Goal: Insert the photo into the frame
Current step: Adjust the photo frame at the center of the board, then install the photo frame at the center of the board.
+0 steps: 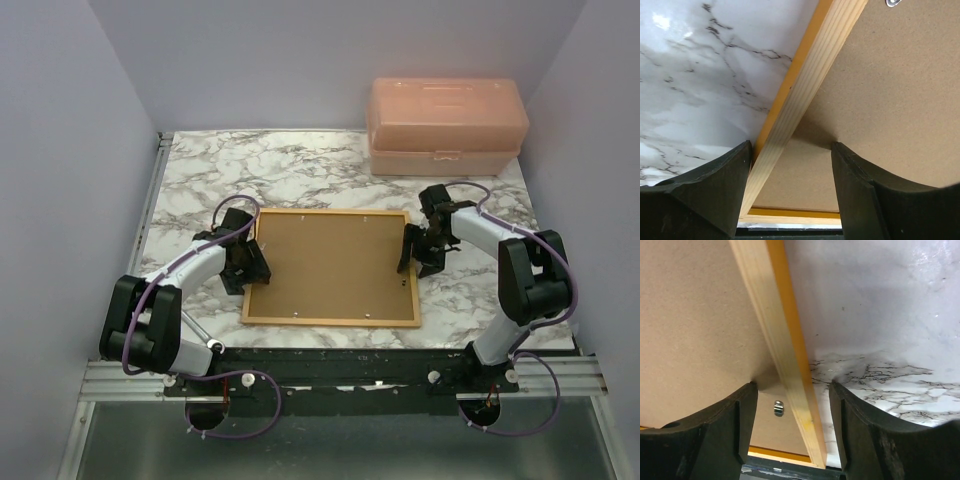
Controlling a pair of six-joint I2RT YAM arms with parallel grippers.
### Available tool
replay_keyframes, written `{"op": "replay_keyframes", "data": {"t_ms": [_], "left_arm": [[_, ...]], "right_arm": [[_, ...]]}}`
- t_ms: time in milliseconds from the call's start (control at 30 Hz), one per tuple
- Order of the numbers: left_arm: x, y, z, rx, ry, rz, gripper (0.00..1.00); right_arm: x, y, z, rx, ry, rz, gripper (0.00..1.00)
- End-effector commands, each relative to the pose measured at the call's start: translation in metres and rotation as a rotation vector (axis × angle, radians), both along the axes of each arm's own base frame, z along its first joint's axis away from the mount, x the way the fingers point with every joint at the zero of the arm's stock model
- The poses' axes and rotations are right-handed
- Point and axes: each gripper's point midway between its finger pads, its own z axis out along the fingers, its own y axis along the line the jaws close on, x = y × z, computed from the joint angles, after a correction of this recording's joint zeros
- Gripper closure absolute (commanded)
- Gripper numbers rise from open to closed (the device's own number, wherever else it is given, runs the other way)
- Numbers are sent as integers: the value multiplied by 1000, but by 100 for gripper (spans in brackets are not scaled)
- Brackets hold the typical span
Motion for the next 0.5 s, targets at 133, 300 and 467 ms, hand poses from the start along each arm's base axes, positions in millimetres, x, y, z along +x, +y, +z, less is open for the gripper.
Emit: {"op": "replay_keyframes", "data": {"t_ms": [133,300,467], "left_arm": [[1,-35,2,-142,-14,-61,36],[0,-36,0,-143,-8,-60,36],[1,-36,1,-142,-11,-61,36]], "right_arm": [[-9,5,12,35,-13,39,34],[-19,-3,13,-5,9,25,34],[-29,-8,8,-42,34,22,36]]}}
